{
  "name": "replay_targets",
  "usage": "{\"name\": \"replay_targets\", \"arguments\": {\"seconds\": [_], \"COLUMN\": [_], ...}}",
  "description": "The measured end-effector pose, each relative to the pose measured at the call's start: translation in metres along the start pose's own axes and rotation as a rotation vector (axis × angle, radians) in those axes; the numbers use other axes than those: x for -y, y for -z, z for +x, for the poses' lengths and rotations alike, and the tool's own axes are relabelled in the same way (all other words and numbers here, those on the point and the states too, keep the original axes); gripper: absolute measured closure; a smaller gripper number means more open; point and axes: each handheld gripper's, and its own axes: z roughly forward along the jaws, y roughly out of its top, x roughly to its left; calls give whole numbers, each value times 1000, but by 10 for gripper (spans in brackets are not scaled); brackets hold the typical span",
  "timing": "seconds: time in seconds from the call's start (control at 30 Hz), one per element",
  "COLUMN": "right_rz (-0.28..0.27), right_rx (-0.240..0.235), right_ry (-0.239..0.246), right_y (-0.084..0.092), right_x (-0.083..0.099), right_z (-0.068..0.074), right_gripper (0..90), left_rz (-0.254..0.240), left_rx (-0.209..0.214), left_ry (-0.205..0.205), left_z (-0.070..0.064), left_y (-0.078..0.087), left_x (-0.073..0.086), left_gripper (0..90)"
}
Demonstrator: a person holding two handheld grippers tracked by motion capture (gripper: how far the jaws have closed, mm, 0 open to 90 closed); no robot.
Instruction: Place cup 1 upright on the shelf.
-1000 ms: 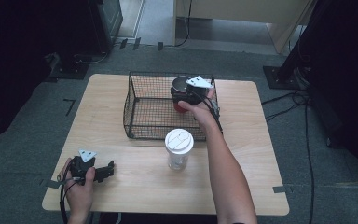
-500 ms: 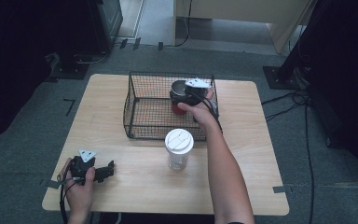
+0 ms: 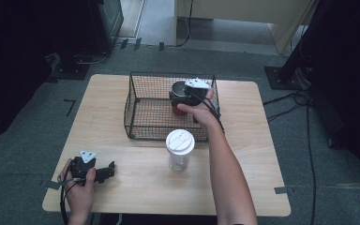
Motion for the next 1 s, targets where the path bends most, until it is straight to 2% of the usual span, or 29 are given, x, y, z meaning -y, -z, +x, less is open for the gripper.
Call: {"name": "replay_targets", "arguments": {"seconds": [0.2, 0.53, 0.77, 0.8, 0.87, 1.0], "right_rz": [-20, -61, -103, -125, -133, -166], "right_rx": [14, -9, -8, -16, -23, -32], "right_ry": [11, 41, 43, 39, 35, 54], "right_y": [5, 22, 38, 45, 47, 65], "right_x": [-6, -24, -35, -38, -39, -42], "right_z": [0, 1, 1, 3, 3, 5], "right_gripper": [0, 0, 0, 0, 0, 0], "left_rz": [1, 1, 0, 0, -1, 0], "left_rx": [0, 0, 0, -1, -1, -1], "left_ry": [0, -1, 0, -1, -1, 0], "left_z": [0, 0, 0, 0, 0, 0], "left_y": [0, 0, 0, 0, 0, 0], "left_x": [0, 0, 0, 0, 0, 0], "left_gripper": [2, 2, 2, 2, 2, 2]}}
